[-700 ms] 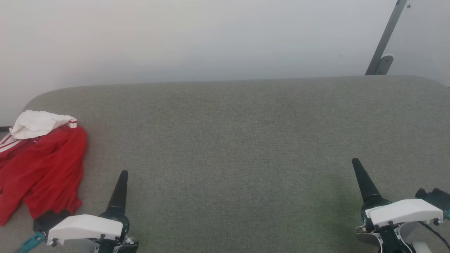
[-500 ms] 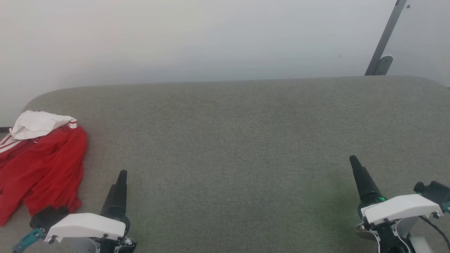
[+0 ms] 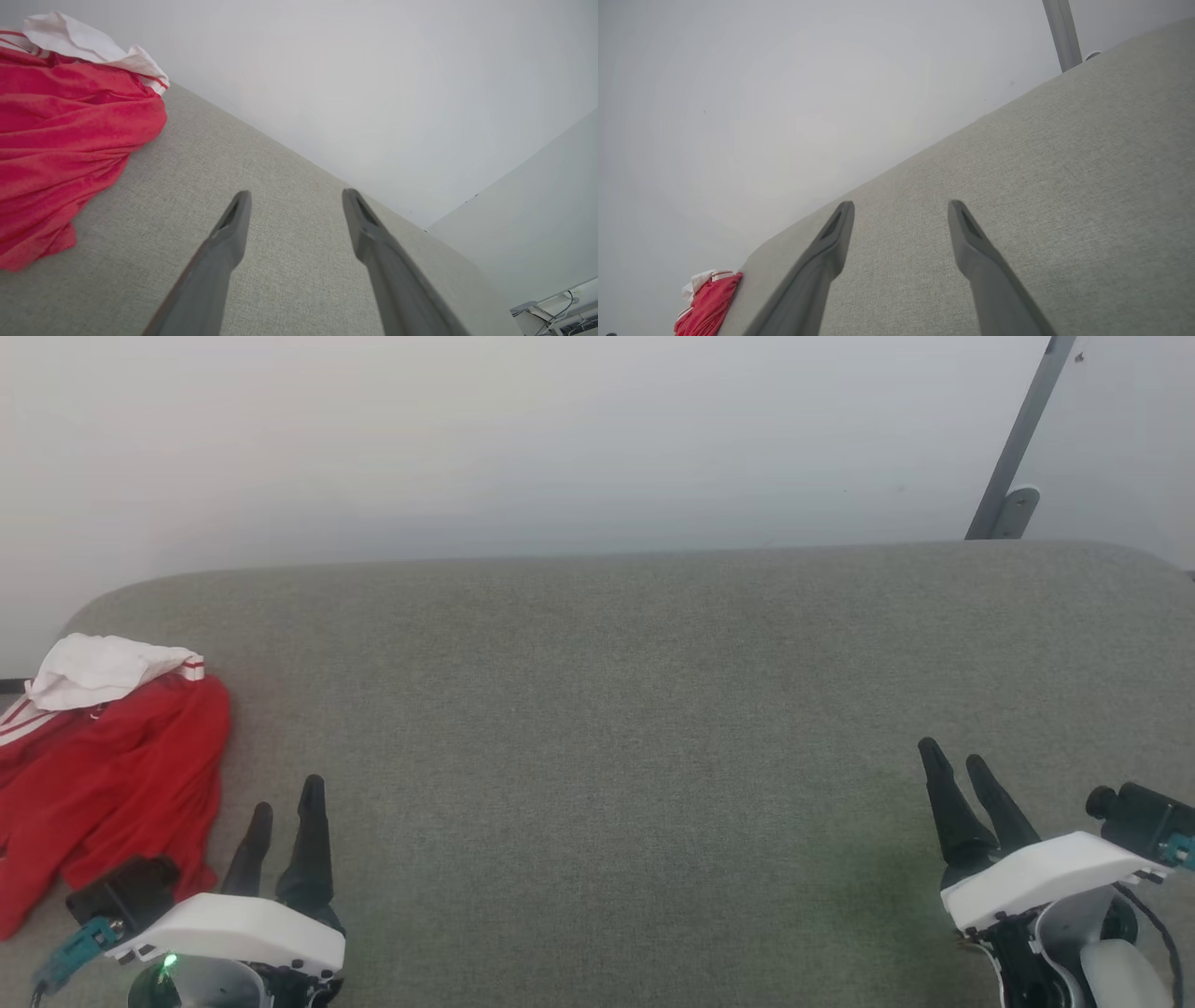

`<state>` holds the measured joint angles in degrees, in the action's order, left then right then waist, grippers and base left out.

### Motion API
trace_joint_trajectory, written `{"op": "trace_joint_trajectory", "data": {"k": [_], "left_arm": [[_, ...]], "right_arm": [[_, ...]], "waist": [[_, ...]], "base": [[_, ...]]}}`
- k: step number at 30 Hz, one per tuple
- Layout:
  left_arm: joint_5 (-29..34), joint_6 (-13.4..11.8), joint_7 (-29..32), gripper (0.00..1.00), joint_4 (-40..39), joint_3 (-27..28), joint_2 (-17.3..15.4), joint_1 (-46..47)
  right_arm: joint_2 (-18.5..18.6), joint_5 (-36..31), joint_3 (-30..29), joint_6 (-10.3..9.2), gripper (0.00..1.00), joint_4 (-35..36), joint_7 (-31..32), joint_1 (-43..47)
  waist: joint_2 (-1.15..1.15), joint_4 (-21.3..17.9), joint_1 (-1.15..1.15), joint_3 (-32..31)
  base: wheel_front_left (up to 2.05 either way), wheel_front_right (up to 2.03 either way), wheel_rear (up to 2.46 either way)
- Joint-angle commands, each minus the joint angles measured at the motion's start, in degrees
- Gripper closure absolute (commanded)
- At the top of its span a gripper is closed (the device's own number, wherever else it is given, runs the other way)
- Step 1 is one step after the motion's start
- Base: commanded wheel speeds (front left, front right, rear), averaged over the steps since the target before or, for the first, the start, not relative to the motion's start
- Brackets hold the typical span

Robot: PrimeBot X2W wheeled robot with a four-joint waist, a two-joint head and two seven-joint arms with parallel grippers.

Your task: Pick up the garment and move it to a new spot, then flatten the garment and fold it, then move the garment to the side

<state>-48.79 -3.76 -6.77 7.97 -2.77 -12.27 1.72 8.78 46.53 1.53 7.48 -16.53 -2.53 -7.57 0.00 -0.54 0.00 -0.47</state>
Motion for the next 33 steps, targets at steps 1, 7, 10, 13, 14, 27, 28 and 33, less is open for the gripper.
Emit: {"op": "trace_joint_trajectory", "data": {"k": [1,7,10,13,14,27,28,33], "left_arm": [[1.61,-0.20,-0.71,0.00,-0.91,-0.08,-0.50,0.19],[5.24,-0.48,-1.65,0.00,-1.60,-0.11,-0.97,-0.13],[6.87,-0.60,-2.07,0.00,-1.86,-0.15,-1.17,-0.39],[8.65,-0.75,-2.57,0.00,-2.22,-0.19,-1.33,-0.66],[9.30,-0.82,-2.72,0.00,-2.33,-0.22,-1.40,-0.76],[15.66,-1.53,-4.45,0.00,-3.86,-0.80,-2.14,-1.79],[16.17,-1.55,-4.56,0.00,-3.95,-0.86,-2.21,-1.84],[18.59,-1.94,-5.29,0.00,-4.50,-1.37,-2.65,-2.09]], "right_arm": [[0.40,-1.60,0.10,0.01,0.00,0.99,-0.54,-1.32],[0.81,-5.07,0.16,0.01,0.00,1.46,-0.94,-1.34],[1.01,-6.69,0.22,0.01,0.00,1.68,-1.22,-1.30],[1.25,-8.41,0.24,0.01,0.00,1.94,-1.39,-1.14],[1.31,-8.94,0.24,0.01,0.00,2.03,-1.48,-1.08],[1.75,-15.41,0.50,0.01,0.00,3.21,-2.36,-0.64],[1.78,-15.86,0.53,0.01,0.00,3.29,-2.39,-0.65],[2.13,-18.45,0.76,0.01,0.00,3.62,-2.80,-0.80]], "waist": [[0.00,-0.02,0.00,-0.05],[0.00,-0.06,0.00,-0.19],[0.00,-0.10,0.00,-0.30],[0.00,-0.11,0.00,-0.45],[0.00,-0.12,0.00,-0.49],[0.00,-0.33,0.00,-0.76],[0.00,-0.35,0.00,-0.76],[0.00,-0.45,0.00,-0.81]], "base": [[0.00,0.00,0.00],[0.00,0.00,0.00],[0.00,0.00,0.00],[0.00,0.00,0.00],[0.00,0.00,0.00],[0.00,0.00,0.00],[0.00,0.00,0.00],[0.00,0.00,0.00]]}}
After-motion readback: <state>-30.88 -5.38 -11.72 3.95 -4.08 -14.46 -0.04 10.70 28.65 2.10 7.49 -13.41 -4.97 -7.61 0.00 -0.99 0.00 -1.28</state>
